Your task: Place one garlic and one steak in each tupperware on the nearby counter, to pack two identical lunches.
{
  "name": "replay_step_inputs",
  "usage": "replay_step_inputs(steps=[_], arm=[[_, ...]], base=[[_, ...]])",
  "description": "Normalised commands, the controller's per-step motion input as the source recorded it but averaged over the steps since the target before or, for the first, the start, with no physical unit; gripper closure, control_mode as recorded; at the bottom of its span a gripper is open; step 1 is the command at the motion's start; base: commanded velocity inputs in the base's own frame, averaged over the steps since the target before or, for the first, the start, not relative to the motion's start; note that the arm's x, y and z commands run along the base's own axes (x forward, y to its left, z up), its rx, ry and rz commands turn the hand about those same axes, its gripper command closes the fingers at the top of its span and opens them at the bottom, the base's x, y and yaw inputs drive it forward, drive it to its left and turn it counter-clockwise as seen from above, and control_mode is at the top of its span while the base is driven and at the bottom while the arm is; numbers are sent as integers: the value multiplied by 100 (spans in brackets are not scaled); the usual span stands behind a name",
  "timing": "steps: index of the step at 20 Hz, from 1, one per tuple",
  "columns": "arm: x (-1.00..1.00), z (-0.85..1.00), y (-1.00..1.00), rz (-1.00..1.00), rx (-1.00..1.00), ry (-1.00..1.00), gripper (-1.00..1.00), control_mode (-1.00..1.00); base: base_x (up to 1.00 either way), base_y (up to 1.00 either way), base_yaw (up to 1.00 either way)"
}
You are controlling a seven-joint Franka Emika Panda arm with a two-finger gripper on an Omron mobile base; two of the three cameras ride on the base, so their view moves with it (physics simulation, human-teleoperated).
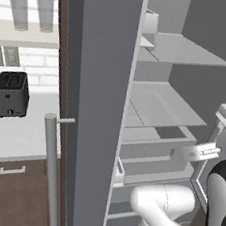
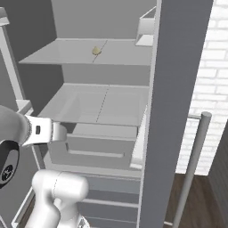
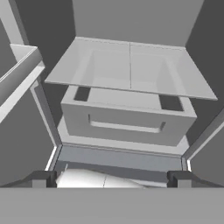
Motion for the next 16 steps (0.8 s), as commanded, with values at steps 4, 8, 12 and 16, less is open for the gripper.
replay_step_inputs(steps=[4,8,12,16], arm=[[0,0,0,0,0,0,-100,100],[29,0,0,0,0,-4,-100,-100],[45,44,0,2,0,-31,-100,-100],[81,74,0,2,2,-14,-100,-100]], base=[[39,-22,8],[0,0,0],[0,0,0],[0,0,0]])
